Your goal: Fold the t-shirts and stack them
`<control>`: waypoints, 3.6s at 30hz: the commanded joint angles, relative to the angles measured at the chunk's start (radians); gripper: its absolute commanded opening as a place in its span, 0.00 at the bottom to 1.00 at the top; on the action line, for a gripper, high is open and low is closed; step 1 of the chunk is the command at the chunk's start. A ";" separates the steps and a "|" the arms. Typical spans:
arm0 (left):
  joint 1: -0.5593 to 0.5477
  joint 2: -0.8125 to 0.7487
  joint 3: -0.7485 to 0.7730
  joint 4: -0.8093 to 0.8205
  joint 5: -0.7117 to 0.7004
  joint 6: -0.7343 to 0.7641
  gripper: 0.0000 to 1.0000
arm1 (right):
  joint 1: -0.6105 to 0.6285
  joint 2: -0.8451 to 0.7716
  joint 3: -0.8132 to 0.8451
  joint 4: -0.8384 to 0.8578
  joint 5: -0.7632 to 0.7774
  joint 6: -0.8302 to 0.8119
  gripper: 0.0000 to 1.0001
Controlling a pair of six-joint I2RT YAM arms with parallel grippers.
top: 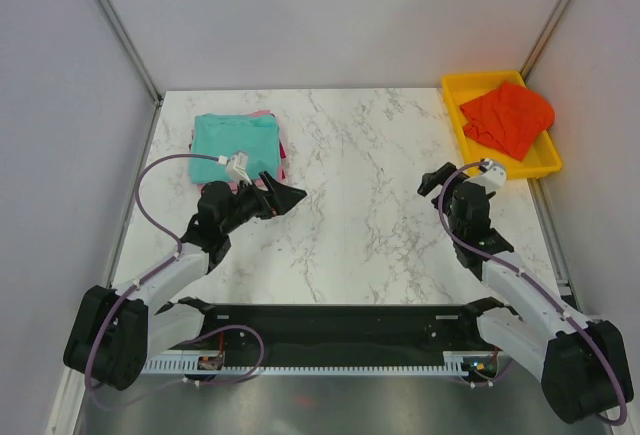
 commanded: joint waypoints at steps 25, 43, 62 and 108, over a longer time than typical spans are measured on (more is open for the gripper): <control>-0.001 -0.029 0.007 0.001 -0.012 -0.081 0.94 | -0.394 0.538 0.602 -0.244 0.147 0.050 0.94; -0.001 -0.077 -0.024 -0.022 0.039 -0.205 0.94 | -0.467 1.374 1.385 -0.403 0.262 0.016 0.89; 0.001 -0.040 0.022 -0.087 -0.015 -0.126 0.93 | -0.208 0.815 1.324 -0.461 0.420 -0.166 0.00; -0.041 0.980 1.071 -0.811 -0.520 -0.007 0.68 | 0.090 0.015 0.100 -0.027 -0.169 -0.073 0.80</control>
